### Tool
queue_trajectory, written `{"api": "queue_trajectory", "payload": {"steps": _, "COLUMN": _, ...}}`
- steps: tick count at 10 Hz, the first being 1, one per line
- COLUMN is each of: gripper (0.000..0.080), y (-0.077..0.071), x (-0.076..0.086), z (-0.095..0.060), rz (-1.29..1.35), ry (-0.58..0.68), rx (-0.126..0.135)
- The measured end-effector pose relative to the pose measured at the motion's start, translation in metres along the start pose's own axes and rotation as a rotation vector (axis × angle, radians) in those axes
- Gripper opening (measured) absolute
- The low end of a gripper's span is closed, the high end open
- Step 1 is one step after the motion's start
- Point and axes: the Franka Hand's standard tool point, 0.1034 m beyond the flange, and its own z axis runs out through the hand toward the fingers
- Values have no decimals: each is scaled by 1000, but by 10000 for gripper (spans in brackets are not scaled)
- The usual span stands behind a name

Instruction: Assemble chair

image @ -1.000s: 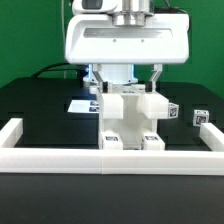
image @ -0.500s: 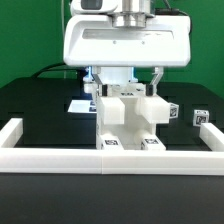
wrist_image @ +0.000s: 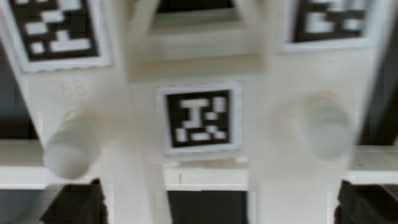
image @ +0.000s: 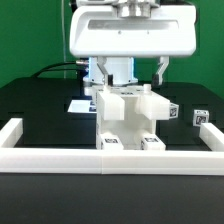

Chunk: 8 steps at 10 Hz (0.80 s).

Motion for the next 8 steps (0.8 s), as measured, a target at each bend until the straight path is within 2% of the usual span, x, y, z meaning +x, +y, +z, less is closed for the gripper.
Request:
{"api": "queue_trajectory", "payload": {"steps": 2, "gripper": 649, "y": -5, "x": -13, "z": -12, "rz": 57, "ry": -1, "rx": 10}}
{"api": "queue_trajectory", "payload": {"steps": 4, "gripper": 649, "y": -19, "x": -26, "z": -22, "rz": 126, "ry": 1, "rx": 23}}
{"api": "queue_trajectory", "payload": {"steps": 6, "gripper": 649, "y": -13, "x": -46, "z": -12, "rz": 150, "ry": 5, "rx": 15}}
{"api": "queue_trajectory", "payload": {"steps": 8, "gripper": 649, "y": -7, "x": -49, "z": -5, "rz": 141, "ry": 7, "rx": 3}}
